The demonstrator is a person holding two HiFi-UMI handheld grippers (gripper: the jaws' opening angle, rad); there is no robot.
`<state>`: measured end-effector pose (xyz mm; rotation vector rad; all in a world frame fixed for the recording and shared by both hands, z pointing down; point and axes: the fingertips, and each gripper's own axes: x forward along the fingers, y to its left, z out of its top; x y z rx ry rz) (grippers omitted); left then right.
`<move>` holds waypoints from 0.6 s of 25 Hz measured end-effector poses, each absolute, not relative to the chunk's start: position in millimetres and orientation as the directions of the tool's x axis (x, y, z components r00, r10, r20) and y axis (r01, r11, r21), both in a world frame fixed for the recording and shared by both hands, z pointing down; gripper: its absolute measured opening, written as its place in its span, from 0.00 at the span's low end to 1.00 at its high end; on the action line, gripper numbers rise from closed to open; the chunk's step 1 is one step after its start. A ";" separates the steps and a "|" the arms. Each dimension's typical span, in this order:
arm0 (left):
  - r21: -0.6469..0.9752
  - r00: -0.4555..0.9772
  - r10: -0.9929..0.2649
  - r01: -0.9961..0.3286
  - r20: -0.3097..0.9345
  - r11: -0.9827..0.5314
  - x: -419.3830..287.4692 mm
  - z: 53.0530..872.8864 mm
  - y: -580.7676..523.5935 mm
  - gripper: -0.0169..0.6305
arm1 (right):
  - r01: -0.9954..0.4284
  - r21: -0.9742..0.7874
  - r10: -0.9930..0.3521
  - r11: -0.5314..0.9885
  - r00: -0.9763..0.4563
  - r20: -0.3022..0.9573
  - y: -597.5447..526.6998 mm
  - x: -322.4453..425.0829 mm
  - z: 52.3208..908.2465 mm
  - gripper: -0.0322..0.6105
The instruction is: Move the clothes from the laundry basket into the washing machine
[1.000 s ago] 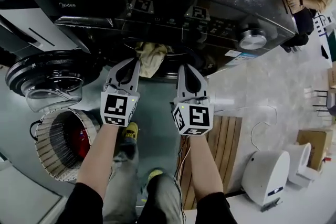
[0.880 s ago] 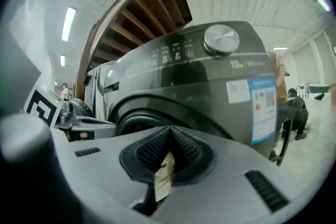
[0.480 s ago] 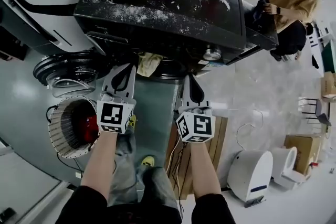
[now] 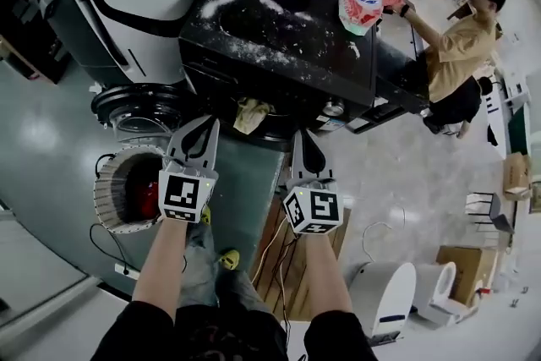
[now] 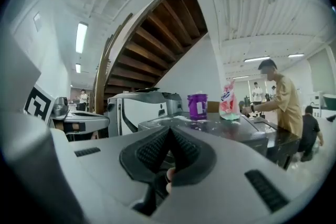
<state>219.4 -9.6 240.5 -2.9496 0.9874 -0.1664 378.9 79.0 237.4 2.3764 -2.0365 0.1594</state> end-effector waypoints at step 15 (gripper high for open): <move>-0.063 0.401 -0.911 -0.911 0.102 -0.408 -121.7 202.7 -86.8 0.04 | -0.966 -0.103 -0.970 0.237 -0.241 0.029 -76.6 107.1 183.6 0.05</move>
